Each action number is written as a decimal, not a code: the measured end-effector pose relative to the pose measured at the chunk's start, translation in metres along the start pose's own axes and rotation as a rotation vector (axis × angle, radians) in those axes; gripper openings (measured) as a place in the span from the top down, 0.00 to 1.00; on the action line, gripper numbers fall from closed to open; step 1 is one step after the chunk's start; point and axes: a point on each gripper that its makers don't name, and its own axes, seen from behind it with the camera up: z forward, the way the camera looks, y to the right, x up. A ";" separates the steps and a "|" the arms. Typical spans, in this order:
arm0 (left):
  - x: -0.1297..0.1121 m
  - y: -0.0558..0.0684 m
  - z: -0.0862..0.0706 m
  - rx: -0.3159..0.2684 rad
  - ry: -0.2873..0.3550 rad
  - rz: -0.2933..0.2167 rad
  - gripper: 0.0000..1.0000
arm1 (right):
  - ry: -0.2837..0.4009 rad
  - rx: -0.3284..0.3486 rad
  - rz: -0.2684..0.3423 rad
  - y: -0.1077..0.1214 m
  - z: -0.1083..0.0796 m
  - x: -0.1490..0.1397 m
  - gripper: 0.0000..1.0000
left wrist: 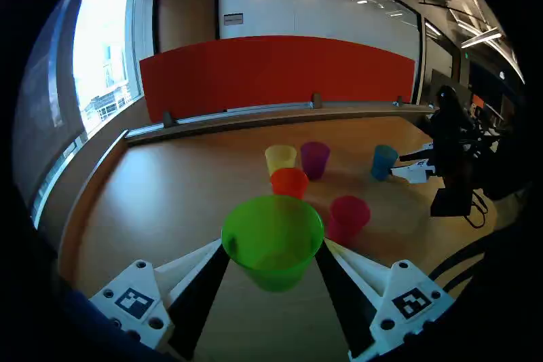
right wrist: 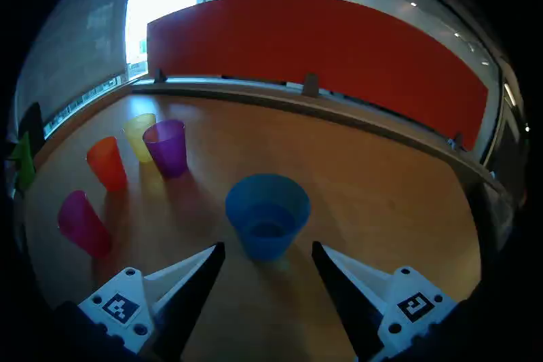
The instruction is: Pour water
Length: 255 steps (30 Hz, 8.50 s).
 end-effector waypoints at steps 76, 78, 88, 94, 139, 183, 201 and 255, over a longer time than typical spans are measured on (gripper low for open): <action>0.042 0.021 -0.012 -0.057 0.090 0.039 0.14 | 0.271 0.002 -0.050 -0.008 -0.070 0.119 0.12; 0.047 0.023 -0.013 -0.068 0.102 0.047 0.15 | 0.297 -0.001 -0.058 -0.013 -0.084 0.130 0.12; 0.068 0.023 -0.021 -0.112 0.152 0.064 0.15 | 0.409 -0.007 -0.084 -0.039 -0.155 0.173 0.12; 0.080 0.023 -0.028 -0.131 0.178 0.080 0.15 | 0.467 -0.005 -0.067 -0.055 -0.192 0.191 0.12; 0.106 0.050 -0.057 -0.222 0.240 0.103 0.15 | 0.649 0.037 -0.064 -0.110 -0.292 0.242 0.12; 0.127 0.095 -0.073 -0.342 0.259 0.154 0.15 | 0.572 0.251 -0.495 -0.202 -0.273 0.252 0.12; 0.127 0.107 -0.077 -0.363 0.266 0.178 0.15 | 0.560 0.298 -0.690 -0.228 -0.264 0.251 0.12; 0.135 0.130 -0.084 -0.395 0.281 0.188 0.14 | 0.562 0.269 -1.173 -0.239 -0.264 0.259 0.12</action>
